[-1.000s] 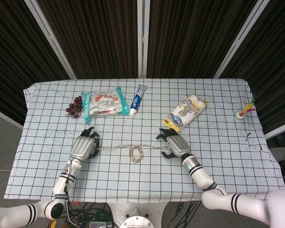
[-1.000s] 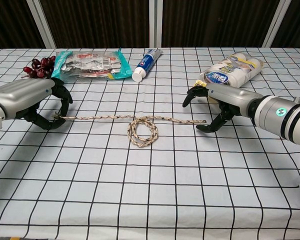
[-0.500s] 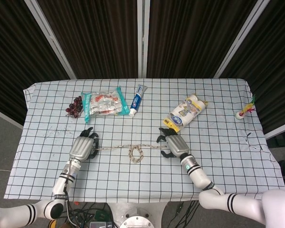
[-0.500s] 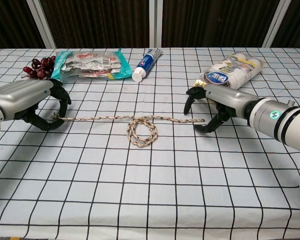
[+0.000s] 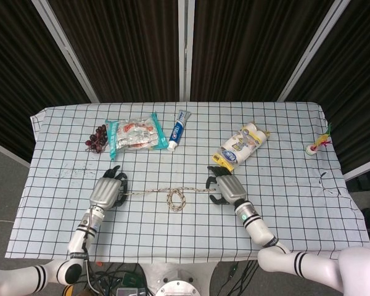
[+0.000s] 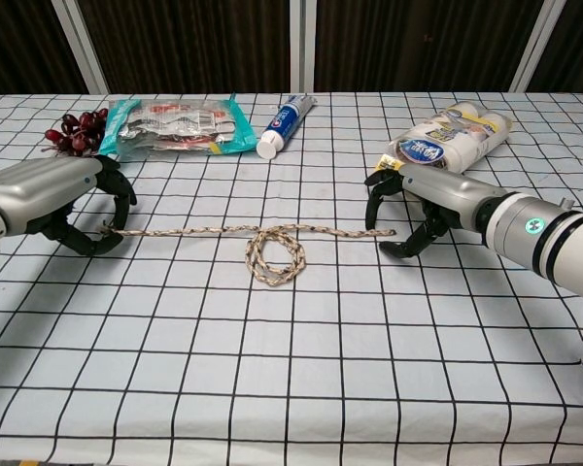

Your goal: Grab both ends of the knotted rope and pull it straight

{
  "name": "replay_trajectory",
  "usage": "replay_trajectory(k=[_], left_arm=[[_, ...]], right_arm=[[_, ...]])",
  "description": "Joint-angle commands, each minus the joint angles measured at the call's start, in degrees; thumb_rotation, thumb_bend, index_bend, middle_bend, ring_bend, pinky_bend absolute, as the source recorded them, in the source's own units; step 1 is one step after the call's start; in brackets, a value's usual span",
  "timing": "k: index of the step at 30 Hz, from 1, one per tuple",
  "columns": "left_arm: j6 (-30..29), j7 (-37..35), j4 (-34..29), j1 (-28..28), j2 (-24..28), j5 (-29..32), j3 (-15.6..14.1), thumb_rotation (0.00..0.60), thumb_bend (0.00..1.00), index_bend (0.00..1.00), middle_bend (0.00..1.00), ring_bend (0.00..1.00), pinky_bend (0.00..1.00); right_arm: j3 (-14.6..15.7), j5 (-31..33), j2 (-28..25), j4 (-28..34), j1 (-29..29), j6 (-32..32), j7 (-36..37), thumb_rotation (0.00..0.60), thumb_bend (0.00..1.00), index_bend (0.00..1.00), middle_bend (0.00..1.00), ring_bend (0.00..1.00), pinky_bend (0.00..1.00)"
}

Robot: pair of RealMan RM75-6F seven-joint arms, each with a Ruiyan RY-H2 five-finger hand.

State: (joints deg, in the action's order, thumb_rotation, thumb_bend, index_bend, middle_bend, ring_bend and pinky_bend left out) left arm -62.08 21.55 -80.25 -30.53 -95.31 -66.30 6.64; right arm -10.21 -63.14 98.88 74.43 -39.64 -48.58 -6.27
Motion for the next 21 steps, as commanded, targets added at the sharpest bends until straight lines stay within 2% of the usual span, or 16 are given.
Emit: replay_trajectory(k=[1, 21], left_arm=[[-0.01, 0.04, 0.01, -0.02, 0.02, -0.01, 0.00, 0.600, 0.36, 0.64, 0.26, 0.04, 0.14], [-0.30, 0.63, 0.05, -0.02, 0.28, -0.40, -0.19, 0.600, 0.36, 0.66, 0.26, 0.04, 0.14]], right_arm=[[-0.06, -0.06, 0.09, -0.18, -0.01, 0.06, 0.19, 0.600, 0.30, 0.45, 0.07, 0.00, 0.00], [-0.54, -0.35, 0.79, -1.65, 0.02, 0.00, 1.20, 0.600, 0.34, 0.49, 0.10, 0.00, 0.00]])
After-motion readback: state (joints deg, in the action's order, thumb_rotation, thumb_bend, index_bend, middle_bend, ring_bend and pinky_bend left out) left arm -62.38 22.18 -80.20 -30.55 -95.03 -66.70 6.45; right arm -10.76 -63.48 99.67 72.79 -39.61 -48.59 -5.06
